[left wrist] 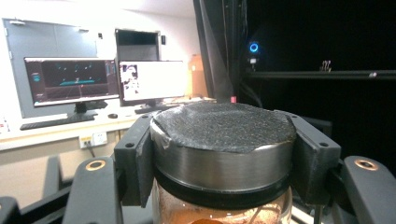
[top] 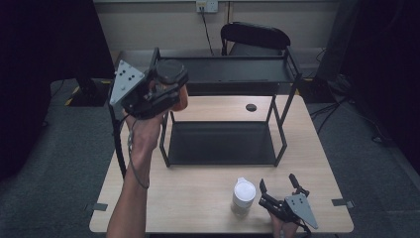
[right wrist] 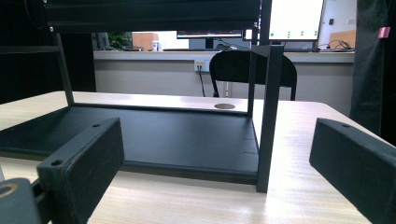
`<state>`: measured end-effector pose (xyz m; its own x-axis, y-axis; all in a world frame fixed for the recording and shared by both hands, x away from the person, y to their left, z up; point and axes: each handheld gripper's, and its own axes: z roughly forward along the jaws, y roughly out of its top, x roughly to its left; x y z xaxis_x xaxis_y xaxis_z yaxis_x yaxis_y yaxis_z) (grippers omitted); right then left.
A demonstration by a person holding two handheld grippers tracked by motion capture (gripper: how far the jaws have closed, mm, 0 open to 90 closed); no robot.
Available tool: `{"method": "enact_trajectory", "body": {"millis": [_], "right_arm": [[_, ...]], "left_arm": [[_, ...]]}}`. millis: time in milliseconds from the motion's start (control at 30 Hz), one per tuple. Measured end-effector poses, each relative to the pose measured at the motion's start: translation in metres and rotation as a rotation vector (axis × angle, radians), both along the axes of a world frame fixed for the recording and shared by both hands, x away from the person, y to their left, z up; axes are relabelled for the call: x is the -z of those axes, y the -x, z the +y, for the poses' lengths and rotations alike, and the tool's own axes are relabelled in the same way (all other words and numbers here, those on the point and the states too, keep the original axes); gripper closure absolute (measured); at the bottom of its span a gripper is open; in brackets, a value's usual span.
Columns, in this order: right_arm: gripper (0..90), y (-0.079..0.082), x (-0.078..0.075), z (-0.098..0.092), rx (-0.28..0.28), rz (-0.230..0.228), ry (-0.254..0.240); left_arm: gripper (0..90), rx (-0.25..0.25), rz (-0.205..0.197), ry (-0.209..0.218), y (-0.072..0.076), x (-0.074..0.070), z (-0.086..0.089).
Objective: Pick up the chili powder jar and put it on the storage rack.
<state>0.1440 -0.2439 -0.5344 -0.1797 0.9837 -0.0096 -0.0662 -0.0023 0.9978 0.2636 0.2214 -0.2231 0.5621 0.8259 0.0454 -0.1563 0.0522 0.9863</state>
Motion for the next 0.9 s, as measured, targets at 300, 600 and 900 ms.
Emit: {"method": "enact_trajectory", "body": {"millis": [300, 600, 900], "right_arm": [[1.9, 0.0, 0.0, 0.0, -0.002, 0.0, 0.0], [1.9, 0.0, 0.0, 0.0, -0.002, -0.001, 0.0], [1.9, 0.0, 0.0, 0.0, -0.002, -0.001, 0.0]], "left_arm": [[35.4, -0.046, -0.011, -0.012, -0.03, -0.022, -0.027], [35.4, -0.089, 0.016, -0.015, -0.06, -0.028, -0.047], [35.4, -0.119, 0.063, -0.017, -0.085, -0.024, -0.056]]}}
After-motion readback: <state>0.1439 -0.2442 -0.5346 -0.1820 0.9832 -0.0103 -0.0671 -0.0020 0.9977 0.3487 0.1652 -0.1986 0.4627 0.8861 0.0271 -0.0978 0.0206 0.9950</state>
